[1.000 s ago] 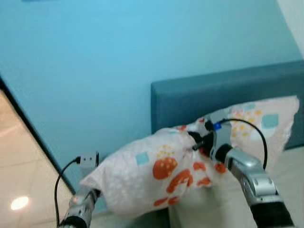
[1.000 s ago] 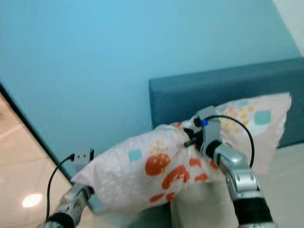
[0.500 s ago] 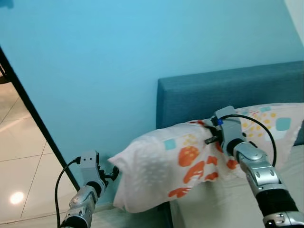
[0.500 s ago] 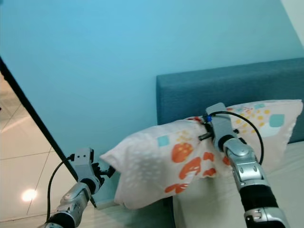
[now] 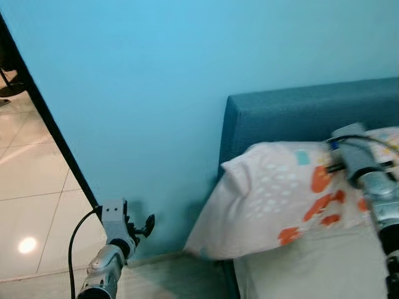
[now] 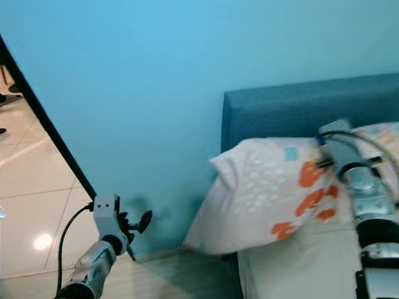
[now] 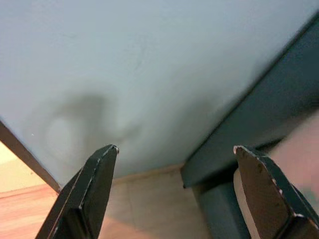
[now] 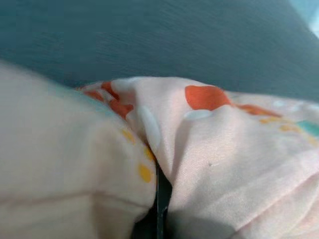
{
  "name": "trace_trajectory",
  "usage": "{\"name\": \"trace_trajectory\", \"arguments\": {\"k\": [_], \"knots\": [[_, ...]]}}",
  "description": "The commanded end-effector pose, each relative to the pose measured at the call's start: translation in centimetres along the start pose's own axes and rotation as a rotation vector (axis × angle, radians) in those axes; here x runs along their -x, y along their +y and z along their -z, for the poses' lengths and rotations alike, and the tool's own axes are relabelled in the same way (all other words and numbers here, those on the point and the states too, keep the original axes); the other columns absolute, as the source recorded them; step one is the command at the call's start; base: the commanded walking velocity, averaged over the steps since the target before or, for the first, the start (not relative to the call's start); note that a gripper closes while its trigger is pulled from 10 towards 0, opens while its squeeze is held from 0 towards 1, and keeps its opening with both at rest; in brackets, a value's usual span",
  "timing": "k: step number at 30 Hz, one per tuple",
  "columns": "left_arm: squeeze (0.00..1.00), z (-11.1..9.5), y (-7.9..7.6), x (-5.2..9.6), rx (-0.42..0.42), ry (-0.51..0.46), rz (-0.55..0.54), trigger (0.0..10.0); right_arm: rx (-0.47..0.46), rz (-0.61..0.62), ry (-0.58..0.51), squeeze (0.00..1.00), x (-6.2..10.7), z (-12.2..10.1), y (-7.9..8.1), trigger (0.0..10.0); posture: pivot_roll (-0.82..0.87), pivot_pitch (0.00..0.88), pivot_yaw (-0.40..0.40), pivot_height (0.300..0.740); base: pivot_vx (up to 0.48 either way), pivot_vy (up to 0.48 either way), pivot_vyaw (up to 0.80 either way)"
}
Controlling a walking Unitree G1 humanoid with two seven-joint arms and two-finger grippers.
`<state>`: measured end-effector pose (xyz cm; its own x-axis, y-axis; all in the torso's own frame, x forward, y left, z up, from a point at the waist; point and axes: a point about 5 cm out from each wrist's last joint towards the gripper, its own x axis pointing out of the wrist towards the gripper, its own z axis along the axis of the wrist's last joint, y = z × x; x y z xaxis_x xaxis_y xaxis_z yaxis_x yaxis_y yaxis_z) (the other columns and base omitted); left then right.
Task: Clean up the room
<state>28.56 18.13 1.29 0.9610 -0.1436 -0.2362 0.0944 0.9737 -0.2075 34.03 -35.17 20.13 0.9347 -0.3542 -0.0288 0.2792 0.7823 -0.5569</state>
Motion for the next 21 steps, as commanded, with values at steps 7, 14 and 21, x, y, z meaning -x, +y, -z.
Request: {"name": "trace_trajectory", "arguments": {"k": [7, 14, 21], "knots": [[0.00, 0.7, 1.5, 1.5, -0.053, 0.042, 0.008, 10.0, -0.331, 0.036, -0.169, 0.00, -0.6, -2.4, -2.0, 10.0, -0.03, 0.189, 0.062, 0.740, 0.000, 0.000, 0.00], [0.00, 1.2, 2.1, 2.5, -0.096, 0.070, 0.017, 10.0, -0.585, -0.110, 0.027, 0.00, 0.2, 2.9, 3.2, 10.0, 0.00, 0.239, 0.080, 0.740, 0.000, 0.000, 0.00], [0.00, 1.1, 2.6, 4.2, -0.136, 0.085, 0.038, 10.0, -0.835, -0.211, 0.037, 0.00, 1.1, 4.5, 6.5, 10.0, 0.06, 0.298, 0.116, 0.740, 0.000, 0.000, 0.00]]}}
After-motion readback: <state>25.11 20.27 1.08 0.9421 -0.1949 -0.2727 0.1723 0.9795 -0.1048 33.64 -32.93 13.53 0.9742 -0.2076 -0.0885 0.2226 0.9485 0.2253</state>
